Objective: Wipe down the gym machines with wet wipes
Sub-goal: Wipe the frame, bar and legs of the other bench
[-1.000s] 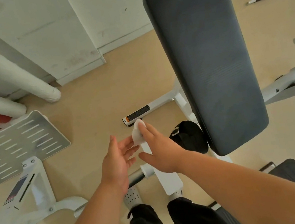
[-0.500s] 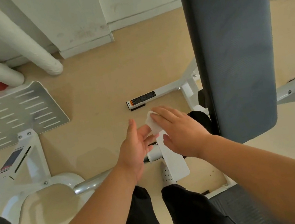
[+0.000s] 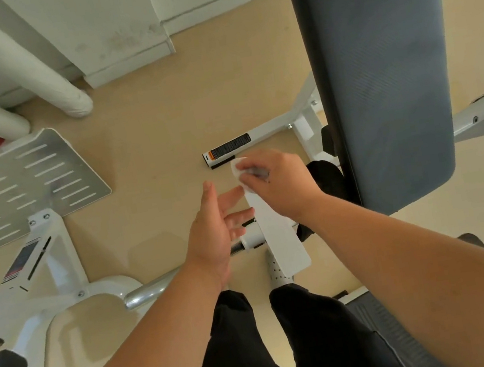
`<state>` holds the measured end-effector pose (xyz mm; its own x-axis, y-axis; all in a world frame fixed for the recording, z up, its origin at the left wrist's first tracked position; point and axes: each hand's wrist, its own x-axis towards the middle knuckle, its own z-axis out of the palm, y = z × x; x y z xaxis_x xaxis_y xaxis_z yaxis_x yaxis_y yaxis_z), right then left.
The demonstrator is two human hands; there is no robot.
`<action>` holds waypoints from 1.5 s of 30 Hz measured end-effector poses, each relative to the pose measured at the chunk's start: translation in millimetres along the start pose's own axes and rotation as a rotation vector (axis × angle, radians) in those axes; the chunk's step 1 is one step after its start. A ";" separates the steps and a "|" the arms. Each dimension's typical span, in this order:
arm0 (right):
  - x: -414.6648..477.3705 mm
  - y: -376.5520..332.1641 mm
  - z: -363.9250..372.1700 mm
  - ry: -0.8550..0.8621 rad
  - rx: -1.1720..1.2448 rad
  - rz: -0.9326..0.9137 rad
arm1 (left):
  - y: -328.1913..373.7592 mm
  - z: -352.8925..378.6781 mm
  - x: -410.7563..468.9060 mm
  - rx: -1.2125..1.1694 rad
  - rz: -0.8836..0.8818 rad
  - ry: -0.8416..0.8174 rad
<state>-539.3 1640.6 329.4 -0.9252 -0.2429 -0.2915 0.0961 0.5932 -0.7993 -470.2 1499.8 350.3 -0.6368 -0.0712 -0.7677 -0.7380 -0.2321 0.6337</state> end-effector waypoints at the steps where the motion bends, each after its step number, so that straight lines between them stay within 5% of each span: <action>1: -3.7 4.3 1.5 0.047 0.006 -0.019 | 1.0 -0.1 -1.0 0.043 0.016 0.077; 5: -13.1 18.4 5.0 0.287 0.015 -0.105 | 12.0 0.5 3.1 0.210 0.151 0.293; 8: -21.3 28.0 4.3 0.350 0.158 -0.001 | 16.5 4.3 11.8 0.360 0.254 0.373; 12: -33.1 50.2 11.5 0.304 0.226 0.125 | 21.7 18.4 35.1 0.513 0.308 0.416; 18: -23.6 83.8 17.5 0.253 0.408 0.381 | 34.6 60.7 81.6 0.568 0.151 0.494; 25: -6.9 86.3 40.7 -0.148 0.757 0.355 | 29.2 81.1 104.6 0.621 0.117 0.709; 29: -10.9 84.3 45.3 -0.151 0.819 0.328 | 26.6 80.0 103.9 0.683 0.187 0.718; 34: -17.1 72.0 33.7 -0.166 0.722 0.082 | 25.1 78.4 101.4 0.698 0.234 0.716; 45: 1.0 89.9 33.2 -0.254 0.720 0.182 | 21.6 76.1 107.7 0.696 0.335 0.710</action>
<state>-519.4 1668.2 239.7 -0.7680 -0.4091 -0.4927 0.5329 0.0185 -0.8460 -571.7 1561.0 288.6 -0.7211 -0.6337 -0.2800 -0.6571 0.4975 0.5663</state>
